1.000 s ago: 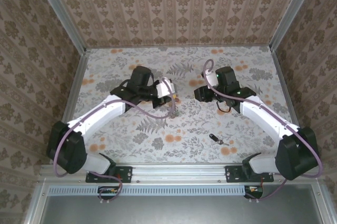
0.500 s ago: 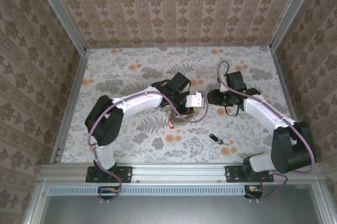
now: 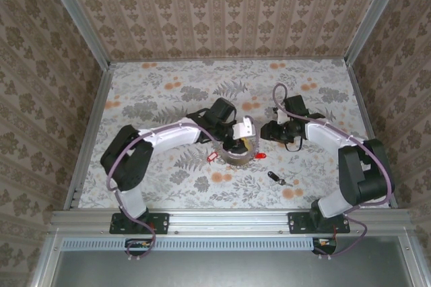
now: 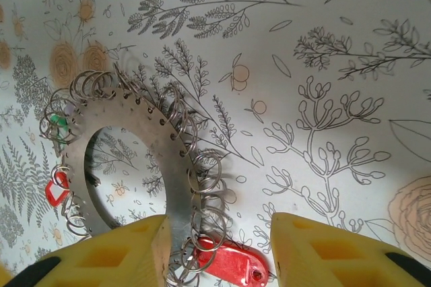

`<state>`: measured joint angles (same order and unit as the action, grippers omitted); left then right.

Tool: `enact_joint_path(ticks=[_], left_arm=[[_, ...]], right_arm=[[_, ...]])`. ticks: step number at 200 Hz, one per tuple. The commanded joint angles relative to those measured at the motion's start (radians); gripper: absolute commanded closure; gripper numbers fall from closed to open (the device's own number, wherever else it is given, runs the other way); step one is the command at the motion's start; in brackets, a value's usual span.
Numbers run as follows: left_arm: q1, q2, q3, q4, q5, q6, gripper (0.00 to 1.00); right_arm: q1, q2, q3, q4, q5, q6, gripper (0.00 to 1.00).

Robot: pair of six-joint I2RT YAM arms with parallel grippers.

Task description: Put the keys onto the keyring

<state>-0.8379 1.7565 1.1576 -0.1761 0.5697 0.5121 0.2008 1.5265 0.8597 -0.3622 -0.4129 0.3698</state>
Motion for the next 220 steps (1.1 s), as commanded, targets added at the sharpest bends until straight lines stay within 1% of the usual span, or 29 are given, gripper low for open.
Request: enact_joint_path(ticks=[1, 19, 31, 44, 58, 76, 89, 114, 141, 159, 190, 201, 208, 220], left_arm=[[0.038, -0.098, -0.071, 0.175, 0.065, -0.153, 0.64], [0.072, -0.154, -0.164, 0.298, 0.036, -0.287, 0.64], [0.094, -0.181, -0.219, 0.334, 0.015, -0.38, 0.64], [0.109, -0.199, -0.256, 0.318, -0.015, -0.45, 0.64], [0.113, -0.215, -0.277, 0.276, -0.035, -0.507, 0.64], [0.111, -0.232, -0.316, 0.272, -0.034, -0.582, 0.64], [0.107, -0.235, -0.336, 0.258, -0.053, -0.636, 0.64], [0.106, -0.206, -0.337, 0.194, -0.052, -0.693, 0.64], [0.103, -0.123, -0.3, 0.134, -0.038, -0.737, 0.65], [0.096, -0.07, -0.287, 0.131, -0.024, -0.751, 0.68], [0.095, 0.005, -0.284, 0.135, -0.026, -0.788, 0.74], [0.093, 0.023, -0.285, 0.138, -0.036, -0.799, 0.74], [0.094, 0.03, -0.285, 0.141, -0.034, -0.801, 0.75], [0.093, 0.04, -0.282, 0.14, -0.033, -0.8, 0.75]], right_arm=[[0.011, 0.028, 0.011, 0.015, -0.069, -0.013, 0.53], [0.038, 0.065, 0.03, 0.008, -0.07, -0.021, 0.53], [0.052, 0.086, 0.038, 0.021, -0.066, -0.025, 0.53], [0.063, 0.109, 0.051, 0.026, -0.052, -0.025, 0.53], [0.078, 0.143, 0.075, 0.016, -0.074, -0.046, 0.54], [0.095, 0.174, 0.089, 0.021, -0.052, -0.055, 0.55], [0.096, 0.195, 0.093, 0.028, -0.059, -0.055, 0.56], [0.099, 0.236, 0.102, 0.022, -0.061, -0.06, 0.56], [0.106, 0.263, 0.097, 0.04, -0.084, -0.06, 0.57], [0.114, 0.28, 0.099, 0.043, -0.105, -0.063, 0.58], [0.117, 0.279, 0.079, 0.105, -0.145, -0.043, 0.64], [0.118, 0.277, 0.069, 0.136, -0.155, -0.035, 0.66], [0.118, 0.277, 0.062, 0.162, -0.184, -0.033, 0.67], [0.119, 0.278, 0.059, 0.183, -0.219, -0.032, 0.68]])
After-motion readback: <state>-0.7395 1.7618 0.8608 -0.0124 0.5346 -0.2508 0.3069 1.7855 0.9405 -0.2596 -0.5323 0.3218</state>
